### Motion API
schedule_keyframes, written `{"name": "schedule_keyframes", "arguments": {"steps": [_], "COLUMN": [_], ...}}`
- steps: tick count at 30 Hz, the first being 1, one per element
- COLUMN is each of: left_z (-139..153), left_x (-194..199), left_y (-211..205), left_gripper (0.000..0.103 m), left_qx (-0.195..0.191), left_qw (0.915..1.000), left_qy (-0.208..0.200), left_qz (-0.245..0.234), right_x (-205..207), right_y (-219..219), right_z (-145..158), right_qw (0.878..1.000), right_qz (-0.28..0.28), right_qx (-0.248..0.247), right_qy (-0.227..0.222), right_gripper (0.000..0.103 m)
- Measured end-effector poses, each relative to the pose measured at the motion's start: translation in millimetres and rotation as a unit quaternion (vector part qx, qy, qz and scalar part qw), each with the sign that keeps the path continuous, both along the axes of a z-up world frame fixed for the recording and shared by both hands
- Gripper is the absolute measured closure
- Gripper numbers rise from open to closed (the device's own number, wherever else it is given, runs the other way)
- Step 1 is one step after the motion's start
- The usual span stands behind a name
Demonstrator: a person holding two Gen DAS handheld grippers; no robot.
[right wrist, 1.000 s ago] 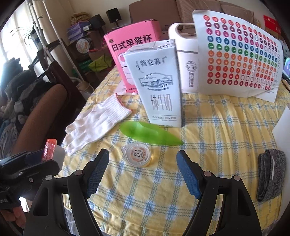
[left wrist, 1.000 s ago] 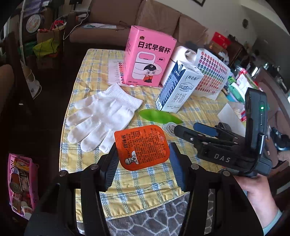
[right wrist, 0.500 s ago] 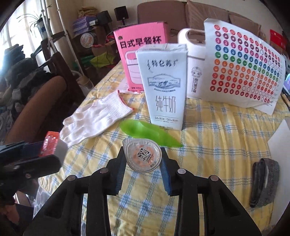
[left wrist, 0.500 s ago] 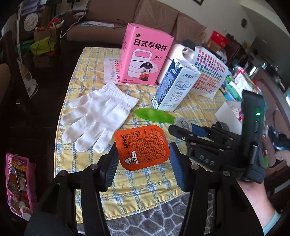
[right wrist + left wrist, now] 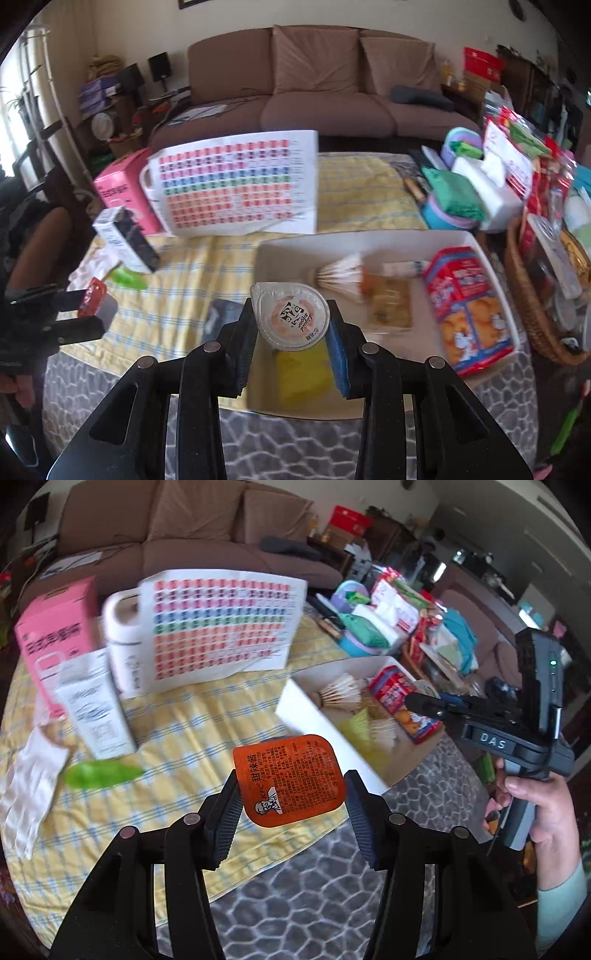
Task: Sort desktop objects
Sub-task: 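Carry the cup with the right gripper while the left carries the packet into the box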
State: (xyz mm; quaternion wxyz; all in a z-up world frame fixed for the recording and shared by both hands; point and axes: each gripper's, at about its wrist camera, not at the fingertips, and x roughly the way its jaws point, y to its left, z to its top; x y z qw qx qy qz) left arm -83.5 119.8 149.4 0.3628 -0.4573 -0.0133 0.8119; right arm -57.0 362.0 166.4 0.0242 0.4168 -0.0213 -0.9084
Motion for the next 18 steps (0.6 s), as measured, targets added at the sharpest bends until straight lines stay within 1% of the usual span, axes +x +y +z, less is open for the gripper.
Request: {"name": "schedule_keyframes", "arguments": {"steps": [3,5,8,10,11,14,18], "left_z": [11.8,15.3,13.0,6.5,2.1,-16.3,-41.6], "left_x": [-8.9,-16.8,-30.1,-40.2,-45.6,-64.5,-80.5], "left_y": [69.5,107.7,155.8,178.7,186.8,193.5,188.6], "left_gripper": [0.052,0.052,0.052,0.052,0.052,0.052,0.052], "left_qx": [-0.008,-0.013,-0.033,-0.051,-0.061,-0.082,-0.107], "left_qw": [0.9994,0.9988,0.9979,0.9971,0.9966,0.9953,0.9930], "left_qy": [0.006,0.008,0.013,0.015,0.014,0.008,-0.011], "left_qz": [-0.034,-0.046,-0.054,-0.055,-0.055,-0.051,-0.049], "right_x": [-12.1,-23.4,-39.6,-51.6,-57.0,-63.0,-62.9], "right_y": [53.8,77.5,97.4,105.9,110.3,112.8,95.7], "right_z": [-13.2,-24.0,-41.0,-51.7,-55.7,-57.2,-54.2], "right_qw": [0.999,0.998,0.998,0.997,0.997,0.998,0.999], "right_qz": [-0.036,-0.048,-0.053,-0.056,-0.059,-0.041,-0.005], "right_qx": [0.009,0.010,0.017,0.021,0.019,-0.017,-0.025], "right_qy": [-0.019,-0.026,-0.039,-0.046,-0.047,-0.032,-0.025], "right_gripper": [0.068,0.068,0.068,0.068,0.068,0.068,0.068]}}
